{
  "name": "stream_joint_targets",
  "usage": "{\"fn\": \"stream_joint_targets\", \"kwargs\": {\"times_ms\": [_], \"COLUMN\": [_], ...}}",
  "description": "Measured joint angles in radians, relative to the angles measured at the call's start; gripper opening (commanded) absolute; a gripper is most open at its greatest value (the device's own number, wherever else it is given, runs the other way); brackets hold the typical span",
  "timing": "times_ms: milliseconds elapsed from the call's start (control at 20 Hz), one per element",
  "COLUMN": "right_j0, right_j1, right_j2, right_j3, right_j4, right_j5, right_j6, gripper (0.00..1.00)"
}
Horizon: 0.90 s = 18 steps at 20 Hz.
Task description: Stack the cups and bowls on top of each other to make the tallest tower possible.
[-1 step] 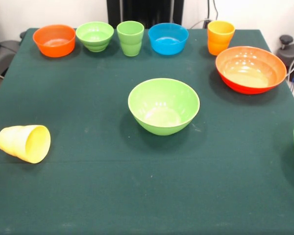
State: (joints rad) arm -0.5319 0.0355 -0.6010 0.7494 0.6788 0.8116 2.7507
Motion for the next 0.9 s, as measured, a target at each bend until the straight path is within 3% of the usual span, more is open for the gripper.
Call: {"fn": "stream_joint_targets", "kwargs": {"times_ms": [900], "right_j0": [0.019], "right_j1": [0.098], "right_j2": [-0.014], "right_j3": [-0.169], "right_j4": [-0.001], "right_j5": [0.0], "right_j6": [0.0], "gripper": [0.0]}}
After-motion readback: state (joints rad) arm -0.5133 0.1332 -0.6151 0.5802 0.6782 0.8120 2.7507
